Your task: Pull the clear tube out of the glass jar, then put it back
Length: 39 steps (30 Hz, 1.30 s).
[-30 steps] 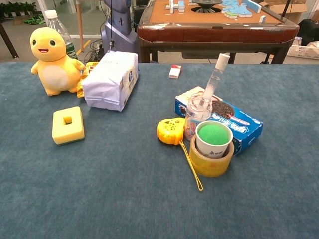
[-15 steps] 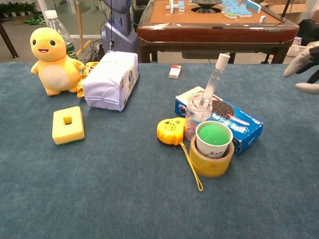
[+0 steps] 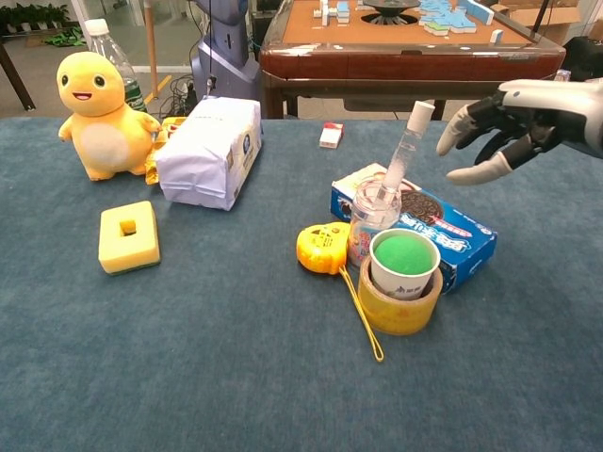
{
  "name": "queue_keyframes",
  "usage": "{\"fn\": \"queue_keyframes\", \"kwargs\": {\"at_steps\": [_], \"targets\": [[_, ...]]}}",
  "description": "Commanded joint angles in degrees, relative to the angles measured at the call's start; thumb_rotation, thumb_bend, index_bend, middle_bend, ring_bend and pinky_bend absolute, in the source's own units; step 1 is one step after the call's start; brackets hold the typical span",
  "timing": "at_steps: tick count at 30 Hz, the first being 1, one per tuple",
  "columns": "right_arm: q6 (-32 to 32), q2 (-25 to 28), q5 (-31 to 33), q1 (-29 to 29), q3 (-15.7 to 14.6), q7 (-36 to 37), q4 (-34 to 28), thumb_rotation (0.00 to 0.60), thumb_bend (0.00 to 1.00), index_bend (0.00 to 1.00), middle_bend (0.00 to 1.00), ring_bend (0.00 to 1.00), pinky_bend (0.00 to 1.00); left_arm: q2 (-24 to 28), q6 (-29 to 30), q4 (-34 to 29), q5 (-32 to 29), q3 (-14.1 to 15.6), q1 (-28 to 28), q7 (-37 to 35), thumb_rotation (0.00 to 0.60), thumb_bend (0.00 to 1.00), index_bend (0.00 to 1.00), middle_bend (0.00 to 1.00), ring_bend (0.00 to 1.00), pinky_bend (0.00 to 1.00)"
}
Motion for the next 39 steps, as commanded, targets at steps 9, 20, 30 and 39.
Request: {"fn": "queue_keyframes", "kwargs": {"at_steps": [9, 20, 30, 39], "targets": [[-1.17, -4.40, 4.38, 4.89, -0.20, -3.34, 3.16, 0.600, 0.34, 0.46, 0.30, 0.19, 0.26, 0.06, 0.04, 0.59, -0.10, -0.16, 0.13, -0.67, 0.600, 0.24, 0.25, 0.20, 0.16, 0.02], [-1.95, -6.98, 4.82, 6.89, -0.96, -2.50, 5.57, 0.600, 0.37, 0.47, 0.30, 0.19, 0.26, 0.15, 0.38, 1.17, -0.34, -0.18, 0.62, -1.45, 0.600, 0.24, 0.25, 0.20, 0.16, 0.02], [-1.39, -7.59, 3.78, 7.17, -1.23, -1.02, 6.15, 0.600, 0.38, 0.47, 0.31, 0.19, 0.26, -0.01, 0.38, 1.78, -0.33, -0.21, 0.76, -1.90, 0.600, 0.24, 0.25, 0.20, 0.16, 0.02], [-1.26, -8.06, 3.07, 7.35, -1.57, 0.03, 6.76, 0.600, 0.38, 0.49, 0.33, 0.19, 0.26, -0.11, 0.32, 2.17, -0.52, -0.21, 0.93, -2.11, 0.600, 0.24, 0.25, 0.20, 0.16, 0.02]]}}
